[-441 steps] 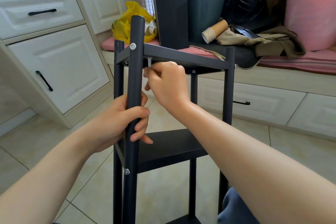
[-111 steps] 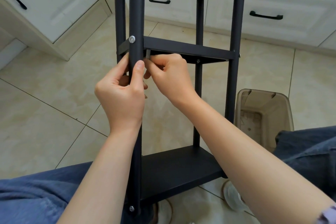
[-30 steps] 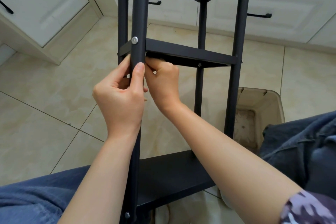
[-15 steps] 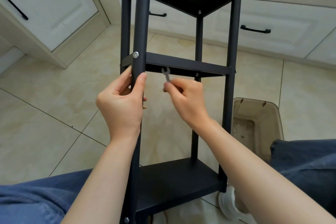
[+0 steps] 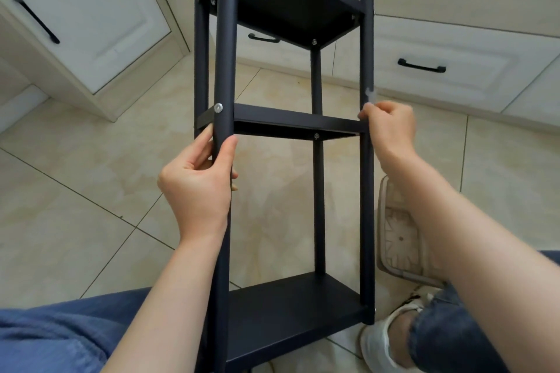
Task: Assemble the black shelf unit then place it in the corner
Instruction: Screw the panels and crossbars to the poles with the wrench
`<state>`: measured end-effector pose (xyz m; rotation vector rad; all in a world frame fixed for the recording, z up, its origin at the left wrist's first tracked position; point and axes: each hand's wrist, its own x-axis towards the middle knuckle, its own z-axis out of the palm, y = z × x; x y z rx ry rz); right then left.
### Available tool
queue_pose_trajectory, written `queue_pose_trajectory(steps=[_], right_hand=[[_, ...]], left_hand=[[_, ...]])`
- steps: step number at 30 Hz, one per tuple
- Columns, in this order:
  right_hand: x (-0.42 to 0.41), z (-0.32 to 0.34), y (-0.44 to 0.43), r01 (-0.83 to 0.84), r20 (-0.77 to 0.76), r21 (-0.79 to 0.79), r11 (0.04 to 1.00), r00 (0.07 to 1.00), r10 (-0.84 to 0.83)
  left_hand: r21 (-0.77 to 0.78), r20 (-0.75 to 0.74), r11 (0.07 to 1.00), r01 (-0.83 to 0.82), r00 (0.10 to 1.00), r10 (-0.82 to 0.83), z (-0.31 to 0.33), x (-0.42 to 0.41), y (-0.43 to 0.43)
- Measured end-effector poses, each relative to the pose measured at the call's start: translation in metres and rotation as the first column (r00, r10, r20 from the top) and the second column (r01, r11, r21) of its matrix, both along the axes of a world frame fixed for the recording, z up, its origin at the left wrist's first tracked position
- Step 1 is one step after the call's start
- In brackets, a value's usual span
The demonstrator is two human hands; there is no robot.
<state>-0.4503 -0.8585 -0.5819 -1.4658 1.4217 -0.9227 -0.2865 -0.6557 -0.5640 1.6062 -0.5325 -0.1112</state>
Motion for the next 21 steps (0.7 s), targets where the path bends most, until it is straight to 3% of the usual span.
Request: queue_pose_trajectory(steps=[4, 9, 13, 17, 21], right_hand=[[-0.004, 0.006, -0.028, -0.116, -0.110, 0.147, 0.982, 0.985, 0.133], [-0.011, 0.012, -0.035, -0.207, 0.098, 0.239, 0.949, 0.977, 0.188], [-0.008, 0.022, -0.033, -0.227, 0.144, 0.181, 0.957, 0.969, 0.202], [-0.014, 0.056, -0.036, -0.342, 0.174, 0.100, 0.934, 0.931, 0.322], [-0.016, 0.094, -0.030, -0.465, 0.266, 0.029, 0.885, 0.857, 0.442]], left_hand=[[-0.007, 0.012, 1.000, 0.013, 1.000, -0.013, 0.000, -0.003, 0.002], [-0.020, 0.035, 0.999, 0.038, 0.999, -0.037, -0.004, -0.001, 0.001], [-0.010, 0.068, 1.000, 0.018, 0.998, -0.017, -0.007, 0.006, 0.001], [-0.018, 0.132, 1.000, -0.014, 0.991, 0.016, -0.005, 0.019, -0.002], [-0.021, 0.099, 0.996, -0.082, 0.992, 0.083, -0.007, 0.031, -0.002]])
